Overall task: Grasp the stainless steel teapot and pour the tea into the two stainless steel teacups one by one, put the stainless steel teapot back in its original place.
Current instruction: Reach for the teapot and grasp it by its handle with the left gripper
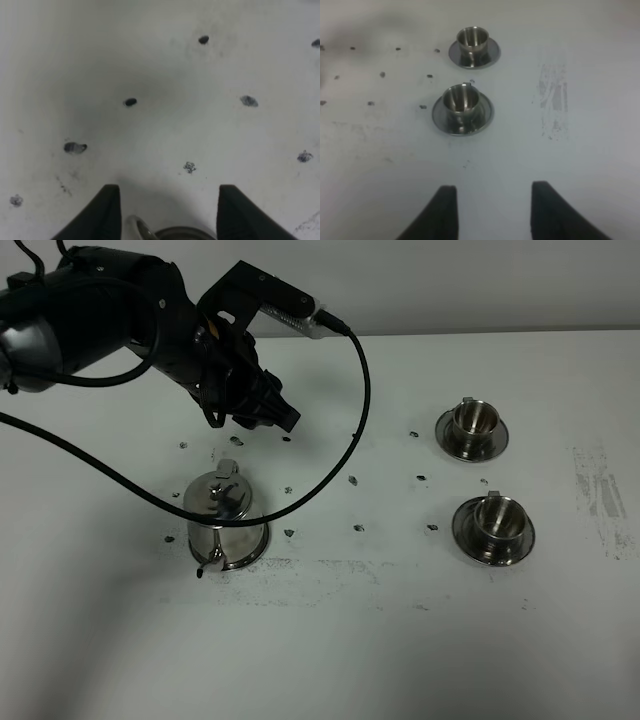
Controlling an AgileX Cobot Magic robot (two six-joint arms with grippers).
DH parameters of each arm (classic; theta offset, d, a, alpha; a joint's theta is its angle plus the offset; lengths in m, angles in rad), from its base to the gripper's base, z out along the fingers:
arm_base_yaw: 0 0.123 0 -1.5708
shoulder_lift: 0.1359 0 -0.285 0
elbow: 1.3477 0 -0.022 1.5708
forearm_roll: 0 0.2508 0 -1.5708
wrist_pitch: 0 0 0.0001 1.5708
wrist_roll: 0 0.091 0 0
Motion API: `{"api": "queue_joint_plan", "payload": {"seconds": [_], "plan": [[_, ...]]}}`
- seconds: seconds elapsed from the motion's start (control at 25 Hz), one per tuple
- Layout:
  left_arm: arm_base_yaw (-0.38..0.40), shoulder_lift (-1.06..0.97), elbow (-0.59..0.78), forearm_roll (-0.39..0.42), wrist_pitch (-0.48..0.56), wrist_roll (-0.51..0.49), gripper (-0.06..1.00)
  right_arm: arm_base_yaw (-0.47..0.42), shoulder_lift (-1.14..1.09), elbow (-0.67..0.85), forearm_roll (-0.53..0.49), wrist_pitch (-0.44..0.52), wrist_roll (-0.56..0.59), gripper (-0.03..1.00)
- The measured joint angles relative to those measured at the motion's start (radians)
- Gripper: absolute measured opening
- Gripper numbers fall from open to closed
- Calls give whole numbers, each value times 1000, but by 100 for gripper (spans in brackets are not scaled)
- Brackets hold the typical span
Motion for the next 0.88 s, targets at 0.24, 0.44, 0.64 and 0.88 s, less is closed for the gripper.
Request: {"api": "queue_joint_plan", "payload": {"seconds": [0.24, 0.44, 0.64, 0.88], "plan": [[0, 45, 0, 81, 6, -66, 43, 0, 0, 0, 0, 0, 0, 33], [4, 65, 0, 98, 10, -78, 43, 0, 0, 0, 0, 0, 0, 33], [10, 95, 0, 98, 21, -79, 43, 0, 0, 0, 0, 0, 0, 33], [28, 126, 0, 99, 27, -79, 43, 0, 0, 0, 0, 0, 0, 33]]}}
